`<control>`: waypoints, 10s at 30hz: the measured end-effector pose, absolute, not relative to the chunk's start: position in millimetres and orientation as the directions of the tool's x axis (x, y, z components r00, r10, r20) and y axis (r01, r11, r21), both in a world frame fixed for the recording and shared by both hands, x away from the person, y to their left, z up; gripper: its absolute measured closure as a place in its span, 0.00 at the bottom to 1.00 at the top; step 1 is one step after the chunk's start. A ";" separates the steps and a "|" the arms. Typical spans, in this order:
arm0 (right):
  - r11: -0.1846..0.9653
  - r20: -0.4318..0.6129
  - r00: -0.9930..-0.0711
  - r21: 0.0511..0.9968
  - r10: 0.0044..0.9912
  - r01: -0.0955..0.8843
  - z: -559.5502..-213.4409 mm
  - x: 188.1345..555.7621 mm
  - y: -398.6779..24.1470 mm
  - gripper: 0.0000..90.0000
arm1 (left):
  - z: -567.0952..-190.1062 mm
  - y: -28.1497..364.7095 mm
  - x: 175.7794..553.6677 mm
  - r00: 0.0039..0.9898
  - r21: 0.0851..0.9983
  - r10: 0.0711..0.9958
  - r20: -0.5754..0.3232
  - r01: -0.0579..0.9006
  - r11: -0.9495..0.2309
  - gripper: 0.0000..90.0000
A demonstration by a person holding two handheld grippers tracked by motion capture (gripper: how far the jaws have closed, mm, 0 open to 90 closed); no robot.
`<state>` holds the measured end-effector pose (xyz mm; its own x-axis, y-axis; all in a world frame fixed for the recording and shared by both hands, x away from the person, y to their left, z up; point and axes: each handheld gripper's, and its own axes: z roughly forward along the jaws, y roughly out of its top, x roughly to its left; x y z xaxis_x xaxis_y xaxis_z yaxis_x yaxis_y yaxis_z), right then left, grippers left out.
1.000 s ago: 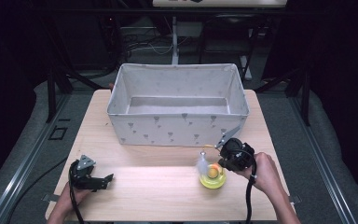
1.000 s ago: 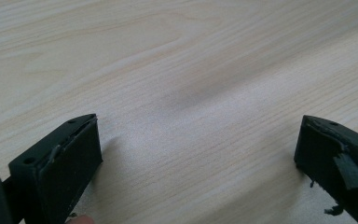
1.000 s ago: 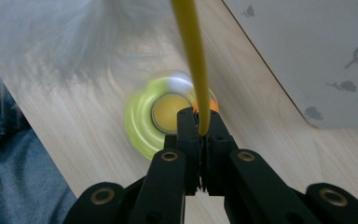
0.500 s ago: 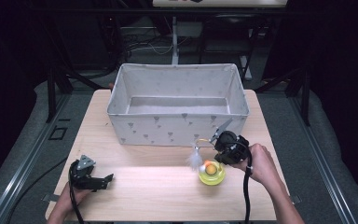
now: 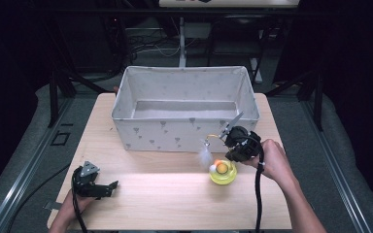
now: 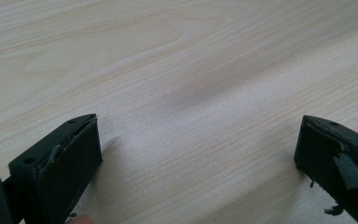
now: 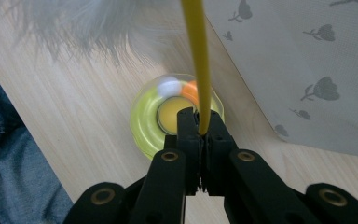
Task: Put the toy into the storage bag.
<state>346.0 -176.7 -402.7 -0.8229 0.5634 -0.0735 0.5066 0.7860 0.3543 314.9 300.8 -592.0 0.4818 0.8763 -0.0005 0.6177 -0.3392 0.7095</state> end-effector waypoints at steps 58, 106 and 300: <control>0.800 -0.113 -0.832 0.367 0.544 0.474 -327.3 362.6 -171.5 0.98 | -592.0 300.8 314.9 0.482 0.710 0.876 0.000 0.617 -0.339 0.01; 0.784 -0.157 -0.825 0.448 0.543 0.431 -251.6 365.2 -164.1 0.98 | -591.9 300.9 314.9 0.482 0.708 0.876 -0.001 0.619 -0.340 0.00; 0.551 0.050 -0.615 0.395 0.787 0.736 -320.7 462.0 -231.8 0.35 | -592.1 300.6 314.6 0.481 0.712 0.877 0.001 0.615 -0.339 0.01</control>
